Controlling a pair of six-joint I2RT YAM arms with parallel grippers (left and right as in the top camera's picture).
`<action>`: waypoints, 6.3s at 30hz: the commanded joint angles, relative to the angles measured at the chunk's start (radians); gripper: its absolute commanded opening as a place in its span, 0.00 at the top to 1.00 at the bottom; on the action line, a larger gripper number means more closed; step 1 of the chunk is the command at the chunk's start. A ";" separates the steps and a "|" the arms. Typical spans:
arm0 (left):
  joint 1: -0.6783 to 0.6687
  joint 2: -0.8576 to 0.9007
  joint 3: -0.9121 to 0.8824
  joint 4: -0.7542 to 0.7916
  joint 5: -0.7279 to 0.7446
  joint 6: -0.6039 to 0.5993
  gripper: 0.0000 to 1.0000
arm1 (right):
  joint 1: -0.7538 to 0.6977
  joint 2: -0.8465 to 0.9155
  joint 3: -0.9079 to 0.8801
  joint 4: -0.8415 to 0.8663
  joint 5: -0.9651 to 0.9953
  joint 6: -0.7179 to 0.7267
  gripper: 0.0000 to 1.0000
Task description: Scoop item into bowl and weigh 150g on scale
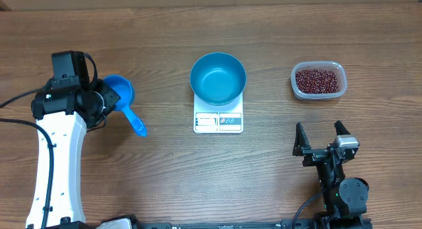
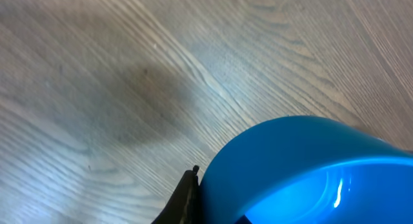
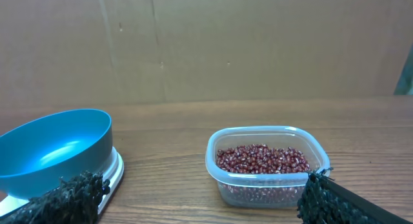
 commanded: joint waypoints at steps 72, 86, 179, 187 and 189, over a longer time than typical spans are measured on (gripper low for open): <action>-0.551 -0.016 0.022 -0.006 -0.015 -0.925 0.96 | -0.006 0.037 0.358 -0.257 0.035 0.217 0.00; -0.551 -0.016 0.022 -0.008 -0.014 -0.994 0.96 | -0.006 0.535 0.846 -0.556 -0.272 0.383 0.00; -0.661 0.024 0.022 0.107 0.195 -1.413 0.96 | 0.348 1.177 0.864 -0.041 -0.595 0.919 0.81; -0.677 0.037 0.022 0.129 0.192 -1.413 0.96 | 0.348 1.177 0.864 -0.041 -0.600 0.919 0.84; -0.677 0.043 0.022 0.129 0.196 -1.413 0.96 | 0.348 1.177 0.864 -0.041 -0.601 0.919 0.84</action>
